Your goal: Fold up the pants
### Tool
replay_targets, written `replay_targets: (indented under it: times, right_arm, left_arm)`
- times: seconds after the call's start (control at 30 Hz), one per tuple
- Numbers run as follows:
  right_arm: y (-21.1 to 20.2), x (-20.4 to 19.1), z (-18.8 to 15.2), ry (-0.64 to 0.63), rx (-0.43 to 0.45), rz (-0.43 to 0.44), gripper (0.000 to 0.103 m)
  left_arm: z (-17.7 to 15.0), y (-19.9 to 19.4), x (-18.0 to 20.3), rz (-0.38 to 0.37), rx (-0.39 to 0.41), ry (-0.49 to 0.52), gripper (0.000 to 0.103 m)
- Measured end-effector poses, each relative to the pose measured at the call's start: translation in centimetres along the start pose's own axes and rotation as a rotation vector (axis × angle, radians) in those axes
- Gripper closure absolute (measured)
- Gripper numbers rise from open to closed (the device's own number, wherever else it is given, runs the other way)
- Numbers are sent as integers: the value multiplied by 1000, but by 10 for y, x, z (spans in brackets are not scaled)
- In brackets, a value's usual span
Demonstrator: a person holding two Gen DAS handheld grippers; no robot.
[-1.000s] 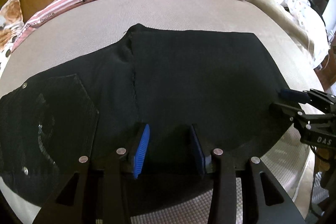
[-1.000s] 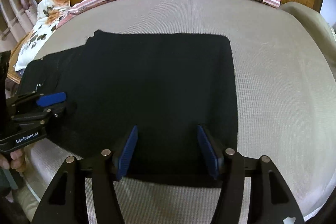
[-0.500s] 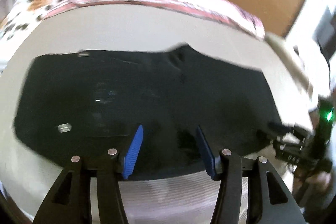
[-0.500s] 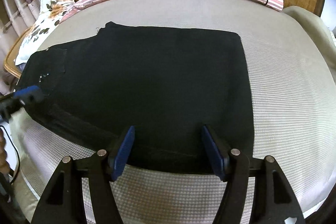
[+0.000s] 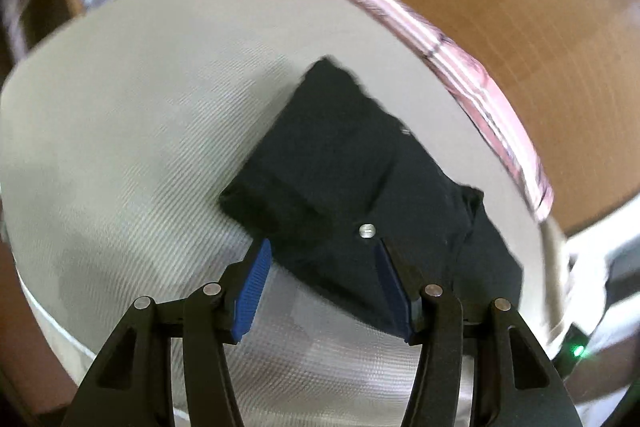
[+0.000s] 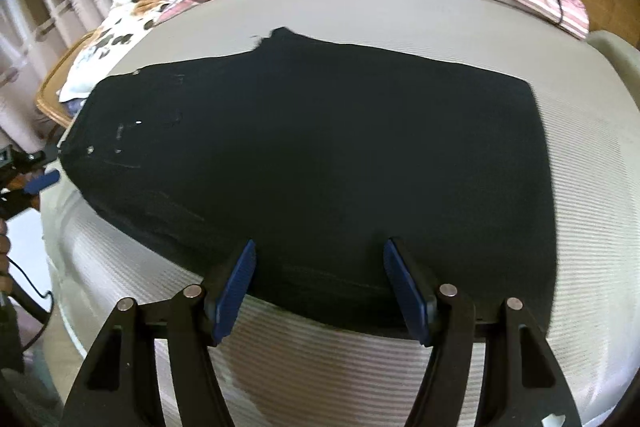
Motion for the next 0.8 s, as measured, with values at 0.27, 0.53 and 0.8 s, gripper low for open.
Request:
replay_targets:
  times: [0.27,0.53,0.8]
  right_arm:
    - [-2,-14,2,-9,6,35,31]
    - [-4,-10,6,30,15,30,30]
    - [-3,-10,6,41,13,28,30]
  left_arm:
    - [-8,14,-28,-25,-55,-206,47]
    - [-7,22,-39,-67,-36,-284,47]
    - [4,32,-39,-156,37,-318,42]
Point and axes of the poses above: each gripper's, at about its wrist camera, not at the fingertips, and y roughly the way its jaws point, x to its right, z to its top, the point moved 9 cm from there along y, roughly the way its jaws point, and after that the axes turned 14 degrees about x, right-handed, at the moved point
